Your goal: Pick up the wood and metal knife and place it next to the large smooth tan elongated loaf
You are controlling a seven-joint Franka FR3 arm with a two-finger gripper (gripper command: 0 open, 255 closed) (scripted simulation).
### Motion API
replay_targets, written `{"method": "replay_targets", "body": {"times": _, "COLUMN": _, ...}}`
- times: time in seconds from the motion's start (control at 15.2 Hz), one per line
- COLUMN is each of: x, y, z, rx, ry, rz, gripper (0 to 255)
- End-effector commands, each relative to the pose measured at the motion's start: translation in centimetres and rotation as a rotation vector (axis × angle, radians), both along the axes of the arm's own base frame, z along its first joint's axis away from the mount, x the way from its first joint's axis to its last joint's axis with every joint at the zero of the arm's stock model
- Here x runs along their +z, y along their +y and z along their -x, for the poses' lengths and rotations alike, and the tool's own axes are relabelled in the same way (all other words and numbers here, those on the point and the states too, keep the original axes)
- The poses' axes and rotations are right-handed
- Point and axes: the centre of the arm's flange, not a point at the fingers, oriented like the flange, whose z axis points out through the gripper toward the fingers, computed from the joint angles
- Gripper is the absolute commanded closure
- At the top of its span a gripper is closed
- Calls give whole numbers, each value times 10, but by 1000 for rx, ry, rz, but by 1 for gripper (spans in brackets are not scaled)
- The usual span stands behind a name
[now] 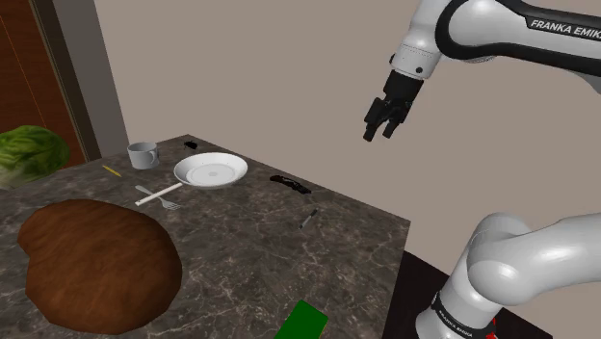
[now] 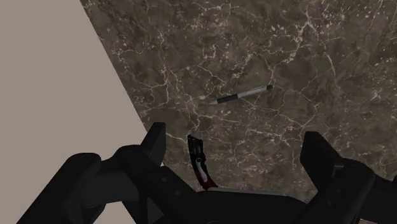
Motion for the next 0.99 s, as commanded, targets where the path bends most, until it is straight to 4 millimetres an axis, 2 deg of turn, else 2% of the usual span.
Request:
{"method": "replay_targets", "body": {"times": 0.0, "x": 0, "y": 0, "z": 0, "rx": 0, "ry": 0, "rz": 0, "gripper": 0}}
{"method": "replay_targets", "body": {"times": 0.92, "x": -125, "y": -4, "z": -138, "rx": 20, "ry": 23, "rz": 82, "gripper": 0}}
